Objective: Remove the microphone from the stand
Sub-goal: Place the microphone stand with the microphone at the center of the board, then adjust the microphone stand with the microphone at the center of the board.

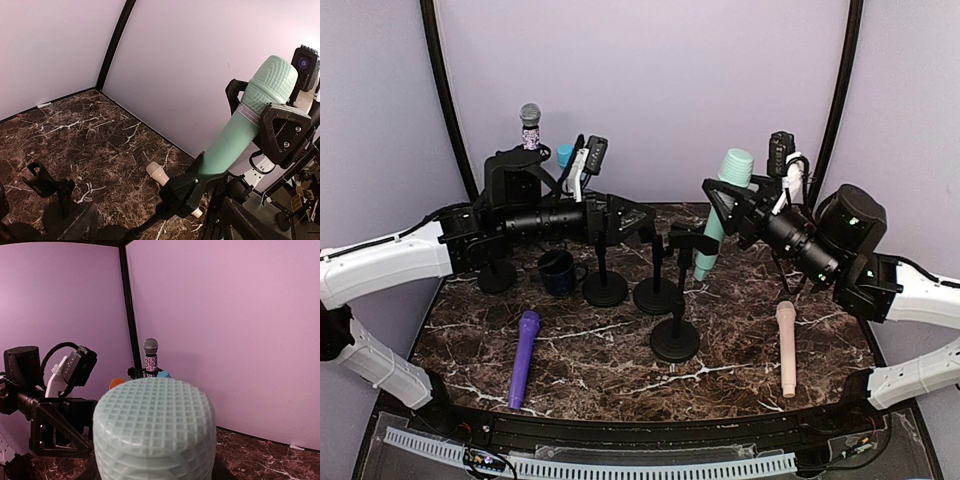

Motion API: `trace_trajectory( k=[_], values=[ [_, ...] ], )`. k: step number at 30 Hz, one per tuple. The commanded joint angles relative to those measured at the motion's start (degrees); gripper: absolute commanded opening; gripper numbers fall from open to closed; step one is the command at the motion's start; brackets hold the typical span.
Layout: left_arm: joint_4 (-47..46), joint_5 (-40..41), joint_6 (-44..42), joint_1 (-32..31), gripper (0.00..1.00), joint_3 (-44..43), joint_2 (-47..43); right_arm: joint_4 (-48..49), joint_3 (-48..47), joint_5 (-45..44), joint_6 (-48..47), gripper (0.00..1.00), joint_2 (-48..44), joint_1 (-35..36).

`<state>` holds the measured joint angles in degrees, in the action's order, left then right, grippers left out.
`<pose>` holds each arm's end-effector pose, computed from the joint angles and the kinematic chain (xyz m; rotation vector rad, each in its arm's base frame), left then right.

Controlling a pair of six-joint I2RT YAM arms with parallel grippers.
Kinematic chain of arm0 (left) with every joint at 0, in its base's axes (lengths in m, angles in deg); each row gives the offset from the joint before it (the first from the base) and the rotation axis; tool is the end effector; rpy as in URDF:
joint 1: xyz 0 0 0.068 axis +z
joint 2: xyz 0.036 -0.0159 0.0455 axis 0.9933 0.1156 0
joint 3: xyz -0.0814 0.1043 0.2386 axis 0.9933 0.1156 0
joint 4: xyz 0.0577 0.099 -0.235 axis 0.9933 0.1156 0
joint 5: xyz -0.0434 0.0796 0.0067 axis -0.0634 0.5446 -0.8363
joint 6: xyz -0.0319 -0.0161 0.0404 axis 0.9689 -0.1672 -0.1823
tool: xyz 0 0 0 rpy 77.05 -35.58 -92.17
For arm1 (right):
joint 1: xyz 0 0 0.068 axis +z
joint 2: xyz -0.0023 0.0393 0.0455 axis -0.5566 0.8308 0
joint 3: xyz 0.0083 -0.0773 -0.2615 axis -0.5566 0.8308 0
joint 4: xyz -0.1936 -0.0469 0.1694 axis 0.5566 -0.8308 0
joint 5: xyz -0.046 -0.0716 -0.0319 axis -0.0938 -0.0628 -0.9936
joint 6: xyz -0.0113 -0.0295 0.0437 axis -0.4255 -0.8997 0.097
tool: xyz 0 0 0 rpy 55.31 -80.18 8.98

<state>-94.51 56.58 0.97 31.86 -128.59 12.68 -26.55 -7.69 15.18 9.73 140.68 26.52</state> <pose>0.1936 -0.2573 0.3859 0.6279 1.6410 -1.1757 0.1264 0.2026 0.3861 -0.4215 1.3125 0.7814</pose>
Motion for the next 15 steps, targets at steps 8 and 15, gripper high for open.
trace_trajectory(
  k=[8,15],
  values=[
    [1.75,3.61,1.08,-2.48,0.87,-6.96,5.50,-5.36,4.57,-0.91,2.96,0.00,-2.54,1.15],
    [4.28,6.56,-0.15,-4.13,0.87,-10.00,8.25,-6.94,3.91,-1.17,1.99,0.00,-3.71,1.11]
  ],
)
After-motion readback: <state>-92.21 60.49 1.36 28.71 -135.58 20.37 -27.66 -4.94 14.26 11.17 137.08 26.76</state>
